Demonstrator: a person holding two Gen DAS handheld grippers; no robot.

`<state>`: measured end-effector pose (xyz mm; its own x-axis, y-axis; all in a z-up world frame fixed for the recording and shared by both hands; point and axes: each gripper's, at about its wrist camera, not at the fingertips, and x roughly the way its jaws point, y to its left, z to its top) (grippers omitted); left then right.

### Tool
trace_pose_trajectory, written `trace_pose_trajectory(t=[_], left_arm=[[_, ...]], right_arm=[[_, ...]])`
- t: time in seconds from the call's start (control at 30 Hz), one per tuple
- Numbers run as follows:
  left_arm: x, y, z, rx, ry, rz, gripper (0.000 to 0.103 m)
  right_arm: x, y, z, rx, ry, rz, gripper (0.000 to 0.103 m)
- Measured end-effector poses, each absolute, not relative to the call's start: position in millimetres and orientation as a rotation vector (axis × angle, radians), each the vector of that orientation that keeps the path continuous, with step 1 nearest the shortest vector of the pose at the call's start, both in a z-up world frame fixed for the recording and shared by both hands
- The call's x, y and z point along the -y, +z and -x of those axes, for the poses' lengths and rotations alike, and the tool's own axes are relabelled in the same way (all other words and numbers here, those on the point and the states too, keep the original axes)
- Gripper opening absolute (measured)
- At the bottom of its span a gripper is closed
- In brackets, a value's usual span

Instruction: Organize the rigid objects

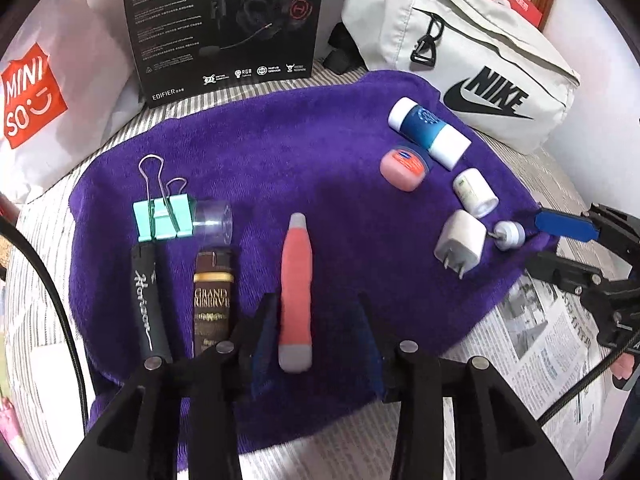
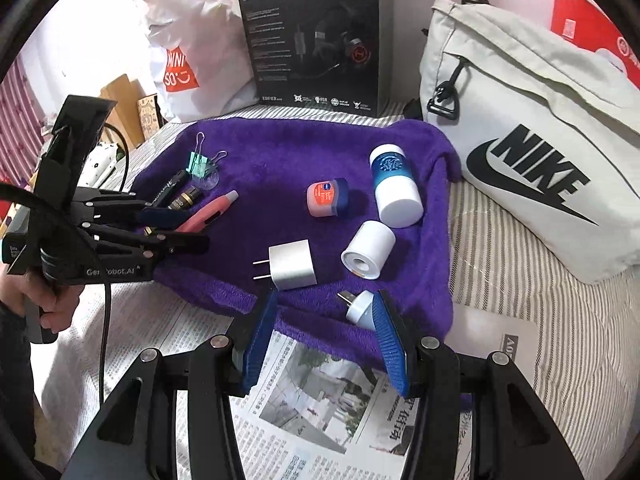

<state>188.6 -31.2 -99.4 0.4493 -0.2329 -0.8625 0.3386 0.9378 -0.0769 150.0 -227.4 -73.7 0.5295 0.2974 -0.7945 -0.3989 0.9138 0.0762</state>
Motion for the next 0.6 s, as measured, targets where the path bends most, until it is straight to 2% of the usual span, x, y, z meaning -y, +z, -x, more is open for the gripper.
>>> trace_pose_trajectory(t=[0.07, 0.17, 0.33, 0.4, 0.47, 0.6], left_arm=[[31, -96, -183, -1.036, -0.341, -0.117, 0.041], [27, -88, -174, -1.02, -0.323, -0.106, 0.052], [19, -72, -151, -0.984, -0.284, -0.106, 0.078], [16, -65, -139, -0.972, -0.26, -0.108, 0.082], [14, -59, -127, -0.962, -0.239, -0.117, 0.085], [13, -47, -101, -0.935, -0.195, -0.133, 0.098]], right_arm=[[228, -72, -146, -0.919, 0.404, 0.111, 0.05], [230, -70, -140, -0.922, 0.381, 0.094, 0.053], [230, -64, -128, -0.913, 0.333, 0.094, 0.071], [227, -59, -120, -0.889, 0.313, 0.1, 0.083], [227, -53, -113, -0.874, 0.302, 0.09, 0.089], [224, -45, -99, -0.875, 0.285, 0.057, 0.094]])
